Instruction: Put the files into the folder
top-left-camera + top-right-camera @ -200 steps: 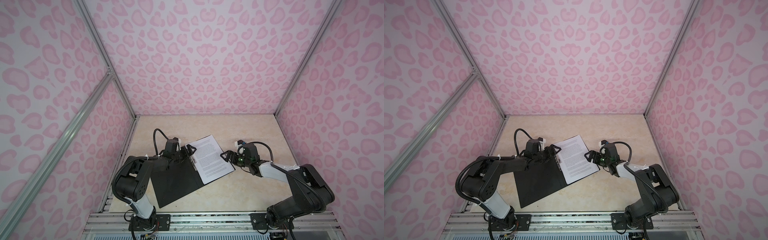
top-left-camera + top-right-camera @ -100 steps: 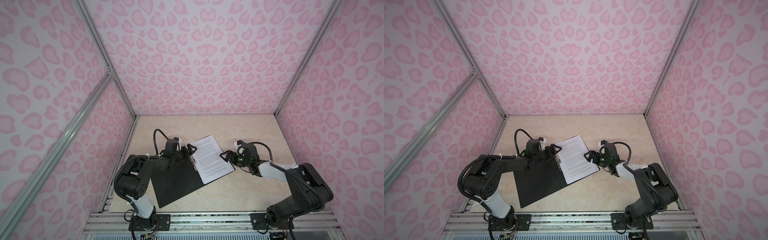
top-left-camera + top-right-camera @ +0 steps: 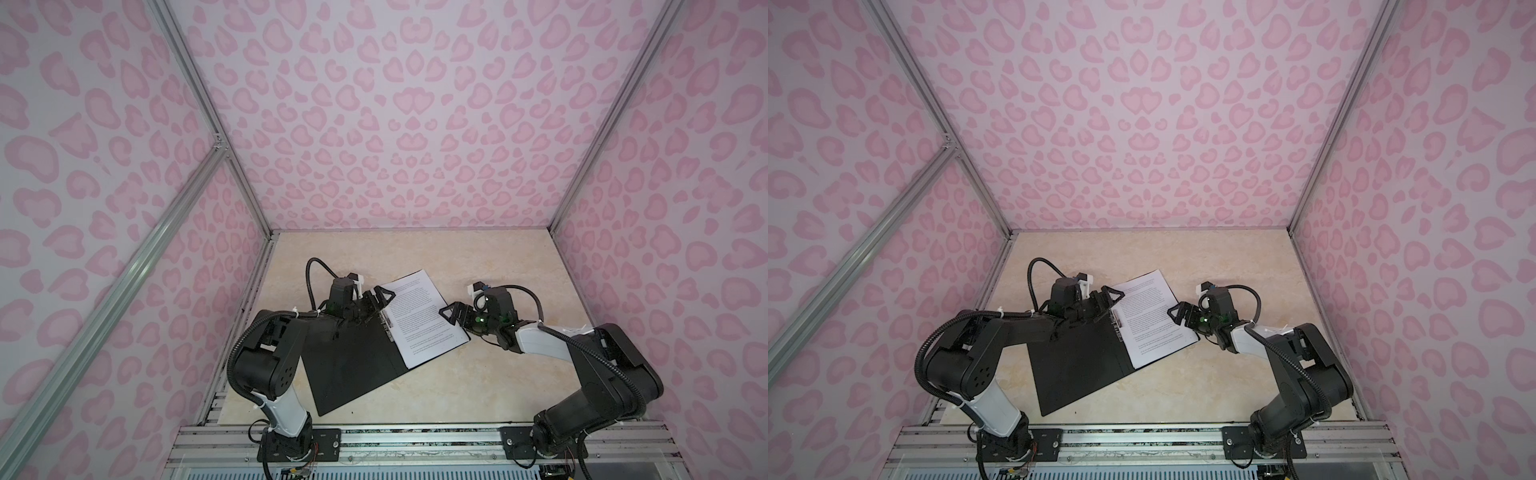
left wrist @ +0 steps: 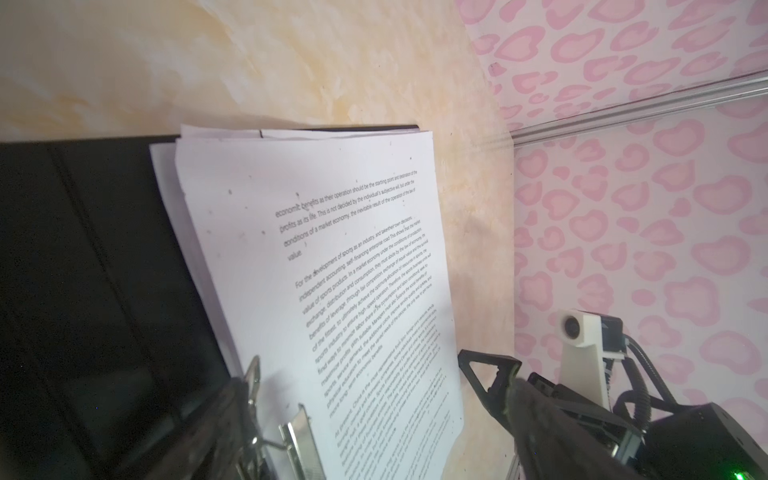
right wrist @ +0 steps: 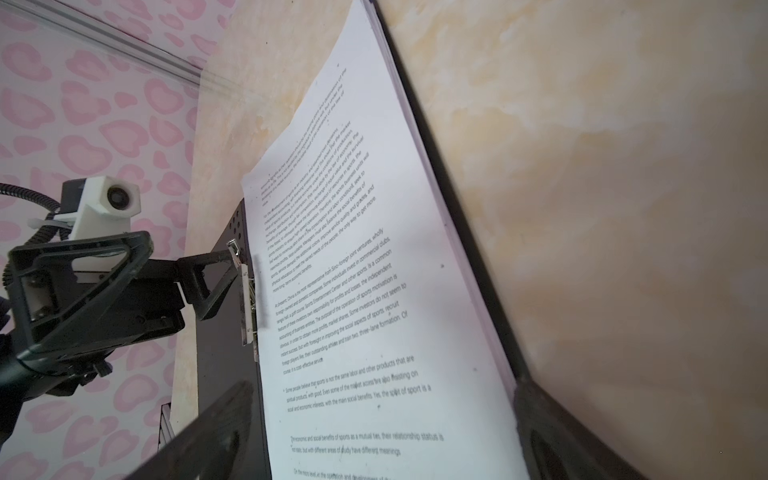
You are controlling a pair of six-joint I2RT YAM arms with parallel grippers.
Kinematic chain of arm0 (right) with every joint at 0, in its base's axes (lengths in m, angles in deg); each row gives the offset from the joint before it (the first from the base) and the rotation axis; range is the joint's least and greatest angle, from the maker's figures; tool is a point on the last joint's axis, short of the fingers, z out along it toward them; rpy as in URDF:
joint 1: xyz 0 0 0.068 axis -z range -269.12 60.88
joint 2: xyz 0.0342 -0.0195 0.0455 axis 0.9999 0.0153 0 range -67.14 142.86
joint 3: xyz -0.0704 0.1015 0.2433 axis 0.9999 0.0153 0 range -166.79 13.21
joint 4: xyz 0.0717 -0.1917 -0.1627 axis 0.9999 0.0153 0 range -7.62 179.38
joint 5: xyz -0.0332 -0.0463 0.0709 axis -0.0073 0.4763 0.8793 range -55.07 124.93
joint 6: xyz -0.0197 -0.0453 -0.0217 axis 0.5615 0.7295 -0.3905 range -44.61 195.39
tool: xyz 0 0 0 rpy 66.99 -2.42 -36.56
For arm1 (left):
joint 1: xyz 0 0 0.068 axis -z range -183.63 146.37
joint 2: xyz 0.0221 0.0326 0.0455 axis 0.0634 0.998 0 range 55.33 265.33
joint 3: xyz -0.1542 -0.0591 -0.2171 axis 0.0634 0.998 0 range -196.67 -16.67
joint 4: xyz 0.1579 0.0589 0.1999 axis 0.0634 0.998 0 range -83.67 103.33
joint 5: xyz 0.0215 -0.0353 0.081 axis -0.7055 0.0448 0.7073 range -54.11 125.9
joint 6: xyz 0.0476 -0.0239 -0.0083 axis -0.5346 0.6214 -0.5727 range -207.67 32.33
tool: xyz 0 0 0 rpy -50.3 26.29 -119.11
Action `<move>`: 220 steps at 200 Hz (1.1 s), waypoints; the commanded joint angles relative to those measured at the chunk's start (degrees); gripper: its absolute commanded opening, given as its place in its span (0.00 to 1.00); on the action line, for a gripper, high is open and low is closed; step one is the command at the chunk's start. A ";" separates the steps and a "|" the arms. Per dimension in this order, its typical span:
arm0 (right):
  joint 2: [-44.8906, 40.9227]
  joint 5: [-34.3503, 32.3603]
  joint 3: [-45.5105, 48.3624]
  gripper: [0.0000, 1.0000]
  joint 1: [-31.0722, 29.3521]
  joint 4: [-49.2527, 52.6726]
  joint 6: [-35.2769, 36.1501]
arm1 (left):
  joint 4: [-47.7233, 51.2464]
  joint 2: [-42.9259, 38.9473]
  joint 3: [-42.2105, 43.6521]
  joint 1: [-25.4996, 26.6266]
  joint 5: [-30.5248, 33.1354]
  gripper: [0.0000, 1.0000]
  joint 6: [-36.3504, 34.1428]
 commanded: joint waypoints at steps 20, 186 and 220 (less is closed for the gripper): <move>0.54 0.75 -0.23 0.97 0.07 -2.03 -0.36 | -4.03 -2.26 1.09 -0.01 -1.90 0.99 1.04; -1.71 -1.23 -0.32 0.97 -0.58 -0.28 0.34 | -5.79 -8.22 6.66 5.53 -1.48 1.00 1.51; -1.83 -1.82 -0.06 0.97 -0.60 -0.36 0.25 | -3.42 -11.06 5.84 5.89 -1.55 1.00 0.87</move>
